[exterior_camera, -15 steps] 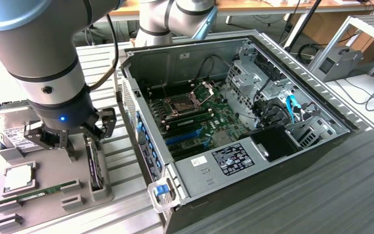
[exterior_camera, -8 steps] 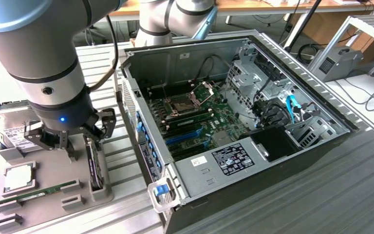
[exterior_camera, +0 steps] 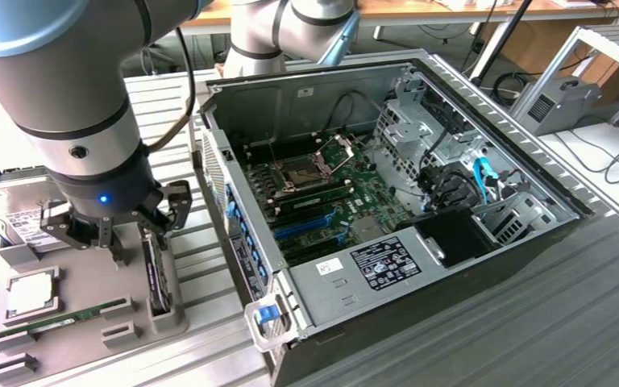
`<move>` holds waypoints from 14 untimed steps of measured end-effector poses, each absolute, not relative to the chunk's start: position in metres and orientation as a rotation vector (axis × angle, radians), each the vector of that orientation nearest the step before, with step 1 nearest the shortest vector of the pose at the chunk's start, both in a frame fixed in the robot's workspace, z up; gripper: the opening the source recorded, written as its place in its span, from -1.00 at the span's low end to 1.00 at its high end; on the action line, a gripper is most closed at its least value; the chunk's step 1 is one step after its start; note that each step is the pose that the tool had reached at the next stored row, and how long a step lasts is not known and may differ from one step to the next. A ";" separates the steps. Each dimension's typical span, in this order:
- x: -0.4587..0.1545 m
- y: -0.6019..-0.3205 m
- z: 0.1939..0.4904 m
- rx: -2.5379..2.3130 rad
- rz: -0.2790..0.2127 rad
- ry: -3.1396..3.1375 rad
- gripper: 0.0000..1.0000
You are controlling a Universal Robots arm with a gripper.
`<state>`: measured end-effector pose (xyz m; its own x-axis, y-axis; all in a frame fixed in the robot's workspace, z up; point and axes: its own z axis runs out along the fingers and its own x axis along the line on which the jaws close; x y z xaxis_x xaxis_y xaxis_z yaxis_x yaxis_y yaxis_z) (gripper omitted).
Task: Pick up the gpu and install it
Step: 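Pick up the gpu and move the gpu toward the slot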
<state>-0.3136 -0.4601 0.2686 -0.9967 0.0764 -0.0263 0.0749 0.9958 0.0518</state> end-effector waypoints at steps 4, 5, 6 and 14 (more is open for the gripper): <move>-0.314 -0.460 0.268 0.118 0.079 3.110 0.11; -0.314 -0.460 0.267 0.118 0.079 3.110 0.11; -0.314 -0.460 0.267 0.118 0.079 3.110 0.11; -0.315 -0.460 0.265 0.118 0.079 3.110 0.11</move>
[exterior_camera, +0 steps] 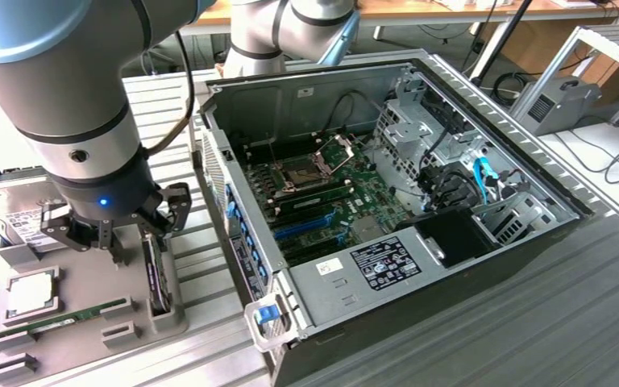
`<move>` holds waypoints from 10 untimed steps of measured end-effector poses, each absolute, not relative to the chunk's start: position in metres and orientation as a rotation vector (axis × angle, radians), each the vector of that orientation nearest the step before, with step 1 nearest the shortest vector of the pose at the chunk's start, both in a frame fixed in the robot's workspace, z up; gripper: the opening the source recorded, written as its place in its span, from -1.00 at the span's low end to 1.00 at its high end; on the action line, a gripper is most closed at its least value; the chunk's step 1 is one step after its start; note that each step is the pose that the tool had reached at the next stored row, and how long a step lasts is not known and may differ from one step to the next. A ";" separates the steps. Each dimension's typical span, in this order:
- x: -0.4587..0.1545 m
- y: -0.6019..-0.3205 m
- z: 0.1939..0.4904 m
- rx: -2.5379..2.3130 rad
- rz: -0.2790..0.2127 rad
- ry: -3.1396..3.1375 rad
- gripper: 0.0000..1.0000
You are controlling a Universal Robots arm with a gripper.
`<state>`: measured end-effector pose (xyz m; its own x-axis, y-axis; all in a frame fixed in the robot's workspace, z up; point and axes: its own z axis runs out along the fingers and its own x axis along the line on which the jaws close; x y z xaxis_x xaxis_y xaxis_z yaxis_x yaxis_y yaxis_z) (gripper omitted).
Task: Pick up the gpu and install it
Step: 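Pick up the gpu and move the gpu toward the slot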
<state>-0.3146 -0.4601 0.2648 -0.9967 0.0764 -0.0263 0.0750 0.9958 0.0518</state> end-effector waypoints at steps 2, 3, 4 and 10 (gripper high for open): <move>-0.315 -0.460 0.264 0.118 0.079 3.110 0.11; -0.315 -0.460 0.264 0.118 0.079 3.110 0.11; -0.315 -0.460 0.264 0.118 0.079 3.110 0.11; -0.315 -0.460 0.261 0.118 0.079 3.110 0.11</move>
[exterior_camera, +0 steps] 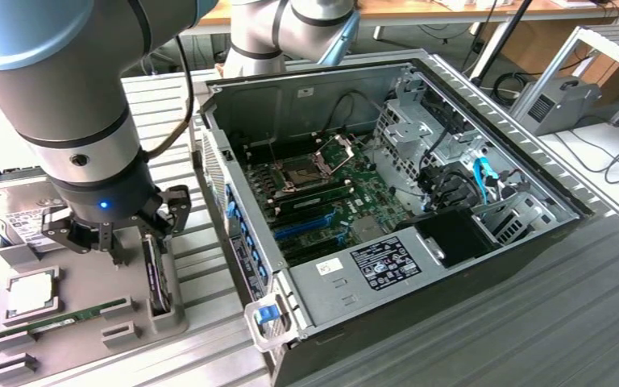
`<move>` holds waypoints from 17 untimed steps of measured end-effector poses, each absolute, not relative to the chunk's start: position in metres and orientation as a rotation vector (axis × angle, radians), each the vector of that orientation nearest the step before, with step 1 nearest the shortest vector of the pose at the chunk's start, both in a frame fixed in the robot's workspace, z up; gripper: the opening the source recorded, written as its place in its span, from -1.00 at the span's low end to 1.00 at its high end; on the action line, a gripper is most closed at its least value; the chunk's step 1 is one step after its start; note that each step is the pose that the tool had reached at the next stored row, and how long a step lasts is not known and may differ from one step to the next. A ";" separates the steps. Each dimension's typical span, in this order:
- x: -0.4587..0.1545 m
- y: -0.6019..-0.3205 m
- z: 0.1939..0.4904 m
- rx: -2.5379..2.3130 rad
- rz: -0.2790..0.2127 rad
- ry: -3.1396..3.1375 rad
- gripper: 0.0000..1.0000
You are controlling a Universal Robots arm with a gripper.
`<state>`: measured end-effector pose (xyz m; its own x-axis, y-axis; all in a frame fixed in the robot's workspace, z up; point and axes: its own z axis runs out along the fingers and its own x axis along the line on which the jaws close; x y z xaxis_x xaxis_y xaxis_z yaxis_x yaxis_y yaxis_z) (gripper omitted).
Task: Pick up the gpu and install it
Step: 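Pick up the gpu and move the gpu toward the slot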
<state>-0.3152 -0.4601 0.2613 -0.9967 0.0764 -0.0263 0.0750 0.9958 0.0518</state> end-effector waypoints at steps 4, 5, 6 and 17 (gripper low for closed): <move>-0.315 -0.460 0.260 0.118 0.079 3.110 0.11; -0.315 -0.460 0.260 0.118 0.079 3.110 0.11; -0.316 -0.460 0.260 0.118 0.079 3.110 0.11; -0.316 -0.460 0.257 0.118 0.079 3.110 0.11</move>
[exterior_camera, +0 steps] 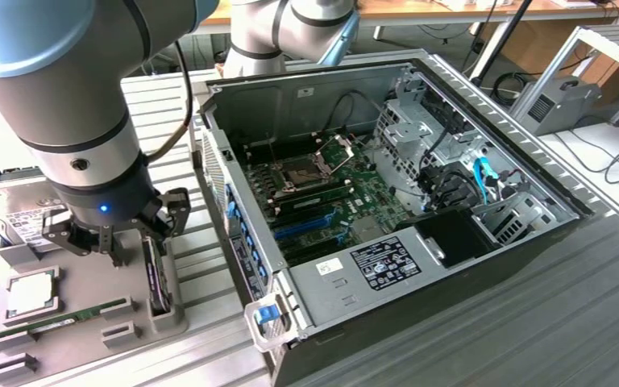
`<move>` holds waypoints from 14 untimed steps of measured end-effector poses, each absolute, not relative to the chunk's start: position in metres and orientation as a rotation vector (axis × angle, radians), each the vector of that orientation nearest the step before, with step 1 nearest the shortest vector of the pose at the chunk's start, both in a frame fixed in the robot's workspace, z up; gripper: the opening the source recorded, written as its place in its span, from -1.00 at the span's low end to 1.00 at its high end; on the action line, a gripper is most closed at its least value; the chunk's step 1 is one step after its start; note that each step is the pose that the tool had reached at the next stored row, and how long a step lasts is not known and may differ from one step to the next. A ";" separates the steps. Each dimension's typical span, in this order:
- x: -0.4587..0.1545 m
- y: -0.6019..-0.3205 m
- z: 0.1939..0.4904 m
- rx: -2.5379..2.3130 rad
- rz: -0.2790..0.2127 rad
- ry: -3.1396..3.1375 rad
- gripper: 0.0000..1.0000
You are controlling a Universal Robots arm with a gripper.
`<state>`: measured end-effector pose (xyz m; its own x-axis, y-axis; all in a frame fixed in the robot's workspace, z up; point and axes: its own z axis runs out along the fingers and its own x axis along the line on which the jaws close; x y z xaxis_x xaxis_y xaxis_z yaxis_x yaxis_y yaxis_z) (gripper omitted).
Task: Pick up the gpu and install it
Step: 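Pick up the gpu and move the gpu toward the slot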
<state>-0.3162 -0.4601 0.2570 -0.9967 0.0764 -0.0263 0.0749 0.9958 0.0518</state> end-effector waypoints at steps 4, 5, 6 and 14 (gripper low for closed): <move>-0.317 -0.460 0.256 0.118 0.079 3.110 0.11; -0.317 -0.460 0.256 0.118 0.079 3.110 0.11; -0.317 -0.460 0.256 0.118 0.079 3.110 0.11; -0.317 -0.460 0.254 0.118 0.079 3.110 0.11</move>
